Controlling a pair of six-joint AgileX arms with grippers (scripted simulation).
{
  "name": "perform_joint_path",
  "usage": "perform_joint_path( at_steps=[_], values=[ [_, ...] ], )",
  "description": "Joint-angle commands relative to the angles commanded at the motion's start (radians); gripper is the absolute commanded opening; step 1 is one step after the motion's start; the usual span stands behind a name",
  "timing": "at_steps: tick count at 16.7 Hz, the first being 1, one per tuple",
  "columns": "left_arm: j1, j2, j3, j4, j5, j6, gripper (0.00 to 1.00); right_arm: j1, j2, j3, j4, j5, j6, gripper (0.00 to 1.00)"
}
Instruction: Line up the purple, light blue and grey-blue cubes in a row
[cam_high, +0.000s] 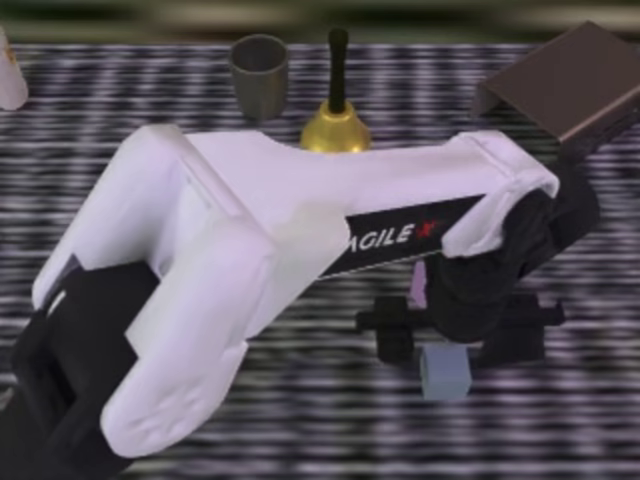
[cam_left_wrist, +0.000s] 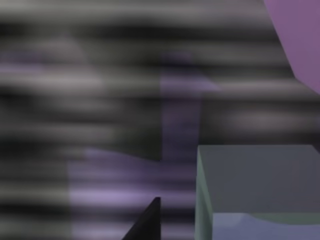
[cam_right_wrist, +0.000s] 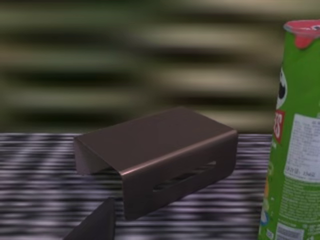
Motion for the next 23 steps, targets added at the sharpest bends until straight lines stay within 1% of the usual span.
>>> perform_joint_path(
  at_steps=[1, 10, 12, 17, 23],
  values=[
    [0.000, 0.000, 0.000, 0.000, 0.000, 0.000, 1.00, 0.000, 0.000, 0.000, 0.000, 0.000, 0.000, 1.00],
    [0.001, 0.000, 0.004, -0.004, 0.000, 0.000, 1.00, 0.000, 0.000, 0.000, 0.000, 0.000, 0.000, 1.00],
    [0.003, -0.005, 0.040, -0.042, -0.002, -0.003, 1.00, 0.000, 0.000, 0.000, 0.000, 0.000, 0.000, 1.00],
    [0.013, -0.036, 0.182, -0.225, -0.001, -0.007, 1.00, 0.000, 0.000, 0.000, 0.000, 0.000, 0.000, 1.00],
    [0.010, -0.041, 0.200, -0.244, -0.001, -0.006, 1.00, 0.000, 0.000, 0.000, 0.000, 0.000, 0.000, 1.00]
  ],
)
